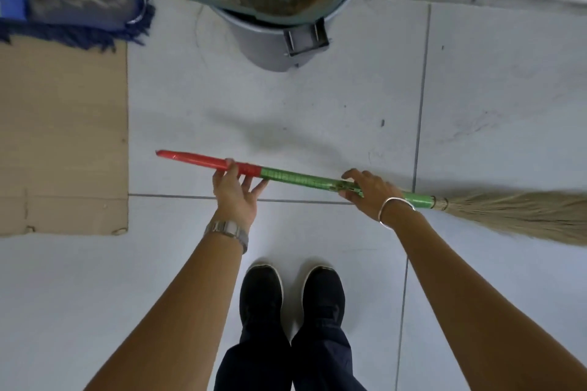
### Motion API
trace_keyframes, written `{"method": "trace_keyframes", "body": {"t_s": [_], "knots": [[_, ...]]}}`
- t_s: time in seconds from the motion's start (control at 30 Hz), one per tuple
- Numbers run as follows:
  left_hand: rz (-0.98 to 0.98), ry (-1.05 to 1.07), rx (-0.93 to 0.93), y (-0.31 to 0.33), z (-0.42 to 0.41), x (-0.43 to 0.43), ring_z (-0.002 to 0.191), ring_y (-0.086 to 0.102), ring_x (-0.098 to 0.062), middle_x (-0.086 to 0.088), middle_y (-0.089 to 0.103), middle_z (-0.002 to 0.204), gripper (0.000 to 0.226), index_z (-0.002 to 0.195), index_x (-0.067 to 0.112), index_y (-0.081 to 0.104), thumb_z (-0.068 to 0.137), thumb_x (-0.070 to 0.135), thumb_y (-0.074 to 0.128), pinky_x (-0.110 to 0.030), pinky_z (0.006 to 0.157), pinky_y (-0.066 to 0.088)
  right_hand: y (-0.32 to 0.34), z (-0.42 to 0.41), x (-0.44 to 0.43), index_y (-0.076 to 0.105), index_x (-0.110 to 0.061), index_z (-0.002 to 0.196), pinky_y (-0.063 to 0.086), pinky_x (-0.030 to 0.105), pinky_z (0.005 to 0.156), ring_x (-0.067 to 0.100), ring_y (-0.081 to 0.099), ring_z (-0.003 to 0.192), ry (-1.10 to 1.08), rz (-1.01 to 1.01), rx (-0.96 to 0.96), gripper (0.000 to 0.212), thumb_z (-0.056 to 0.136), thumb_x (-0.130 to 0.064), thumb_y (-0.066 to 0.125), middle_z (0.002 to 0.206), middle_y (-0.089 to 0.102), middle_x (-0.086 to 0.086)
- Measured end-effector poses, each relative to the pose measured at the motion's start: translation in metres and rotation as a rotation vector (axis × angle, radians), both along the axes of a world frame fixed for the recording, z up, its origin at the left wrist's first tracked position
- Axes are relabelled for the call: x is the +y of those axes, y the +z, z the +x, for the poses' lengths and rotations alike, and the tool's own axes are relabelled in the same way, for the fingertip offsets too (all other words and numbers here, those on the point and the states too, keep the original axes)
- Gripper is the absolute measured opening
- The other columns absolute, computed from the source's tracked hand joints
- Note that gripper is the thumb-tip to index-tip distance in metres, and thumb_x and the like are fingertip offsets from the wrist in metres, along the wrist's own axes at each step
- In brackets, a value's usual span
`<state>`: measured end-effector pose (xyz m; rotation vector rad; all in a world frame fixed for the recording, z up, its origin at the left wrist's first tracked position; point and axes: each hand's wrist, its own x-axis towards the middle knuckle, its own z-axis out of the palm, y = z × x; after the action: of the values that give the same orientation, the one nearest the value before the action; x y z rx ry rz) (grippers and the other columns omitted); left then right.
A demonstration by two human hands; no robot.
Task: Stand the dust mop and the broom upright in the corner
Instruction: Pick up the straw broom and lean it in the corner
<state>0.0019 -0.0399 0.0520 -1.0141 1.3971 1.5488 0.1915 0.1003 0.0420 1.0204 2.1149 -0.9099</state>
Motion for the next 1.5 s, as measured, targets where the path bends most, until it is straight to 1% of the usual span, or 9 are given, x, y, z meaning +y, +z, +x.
{"method": "trace_keyframes", "body": {"t_s": [0.07, 0.2, 0.37, 0.6, 0.77, 1.0, 1.13, 1.3, 1.5], "knots": [[0.026, -0.021, 0.073, 0.039, -0.008, 0.016, 0.106, 0.057, -0.024, -0.006, 0.057, 0.102, 0.038, 0.131, 0.015, 0.043, 0.094, 0.020, 0.050, -0.056, 0.093, 0.048, 0.027, -0.007, 0.009, 0.046, -0.022, 0.120, 0.045, 0.042, 0.083, 0.034, 0.054, 0.101, 0.003, 0.015, 0.020, 0.034, 0.089, -0.037, 0.048, 0.111, 0.057, 0.014], [0.090, -0.108, 0.272, 0.120, -0.030, 0.040, 0.113, 0.057, -0.027, -0.009, 0.055, 0.113, 0.021, 0.114, 0.022, 0.050, 0.093, 0.021, 0.053, -0.055, 0.086, 0.053, 0.090, -0.029, 0.028, 0.051, -0.021, 0.114, 0.044, 0.041, 0.080, 0.033, 0.053, 0.099, -0.099, 0.026, 0.106, 0.029, 0.088, -0.035, 0.050, 0.105, 0.057, 0.015], [0.105, -0.164, 0.626, 0.237, -0.064, 0.062, 0.100, 0.065, -0.027, -0.013, 0.053, 0.111, 0.040, 0.128, 0.017, 0.040, 0.091, 0.017, 0.055, -0.051, 0.074, 0.058, 0.192, -0.070, 0.043, 0.053, -0.017, 0.108, 0.044, 0.037, 0.077, 0.033, 0.055, 0.090, -0.149, 0.036, 0.266, 0.026, 0.087, -0.032, 0.054, 0.101, 0.059, 0.016], [0.218, -0.196, 0.915, 0.416, -0.105, 0.071, 0.083, 0.066, -0.021, -0.007, 0.053, 0.095, 0.031, 0.115, 0.024, 0.049, 0.088, 0.014, 0.061, -0.041, 0.060, 0.060, 0.351, -0.120, 0.037, 0.052, -0.013, 0.109, 0.042, 0.032, 0.077, 0.032, 0.056, 0.093, -0.188, 0.018, 0.451, 0.026, 0.087, -0.027, 0.054, 0.107, 0.060, 0.016], [0.272, -0.277, 1.141, 0.573, -0.113, 0.068, 0.069, 0.065, -0.001, 0.006, 0.053, 0.087, 0.030, 0.114, 0.021, 0.047, 0.089, 0.008, 0.058, -0.024, 0.050, 0.057, 0.488, -0.133, 0.018, 0.054, -0.011, 0.101, 0.051, 0.040, 0.081, 0.032, 0.060, 0.090, -0.252, 0.009, 0.613, 0.020, 0.084, -0.021, 0.059, 0.105, 0.063, 0.017], [0.346, -0.379, 1.311, 0.758, -0.110, 0.038, 0.072, 0.069, -0.016, 0.004, 0.058, 0.091, 0.029, 0.113, 0.021, 0.051, 0.087, 0.012, 0.061, -0.033, 0.051, 0.059, 0.647, -0.141, -0.018, 0.052, -0.018, 0.088, 0.047, 0.028, 0.072, 0.020, 0.057, 0.076, -0.271, -0.020, 0.828, 0.012, 0.083, -0.015, 0.062, 0.083, 0.065, 0.006], [0.392, -0.352, 1.383, 0.829, -0.107, 0.011, 0.082, 0.069, -0.027, 0.000, 0.059, 0.094, 0.030, 0.113, 0.021, 0.053, 0.086, 0.011, 0.062, -0.036, 0.052, 0.059, 0.701, -0.150, -0.037, 0.052, -0.021, 0.088, 0.046, 0.012, 0.063, 0.016, 0.054, 0.072, -0.288, -0.037, 0.954, 0.015, 0.081, -0.017, 0.064, 0.072, 0.054, -0.007], [0.419, -0.273, 1.470, 0.897, -0.118, -0.031, 0.080, 0.070, -0.025, 0.001, 0.059, 0.091, 0.035, 0.117, 0.015, 0.054, 0.084, 0.011, 0.064, -0.040, 0.055, 0.060, 0.756, -0.178, -0.066, 0.059, -0.013, 0.102, 0.050, 0.036, 0.082, 0.015, 0.056, 0.077, -0.270, -0.023, 1.076, 0.022, 0.081, -0.012, 0.064, 0.083, 0.062, 0.002], [0.408, -0.267, 1.559, 0.939, -0.155, -0.082, 0.088, 0.070, -0.030, -0.006, 0.061, 0.101, 0.042, 0.123, 0.013, 0.054, 0.083, 0.013, 0.066, -0.044, 0.059, 0.060, 0.786, -0.233, -0.102, 0.060, -0.010, 0.103, 0.051, 0.033, 0.083, 0.020, 0.057, 0.082, -0.216, -0.003, 1.164, 0.027, 0.077, -0.006, 0.067, 0.091, 0.064, 0.010]]}}
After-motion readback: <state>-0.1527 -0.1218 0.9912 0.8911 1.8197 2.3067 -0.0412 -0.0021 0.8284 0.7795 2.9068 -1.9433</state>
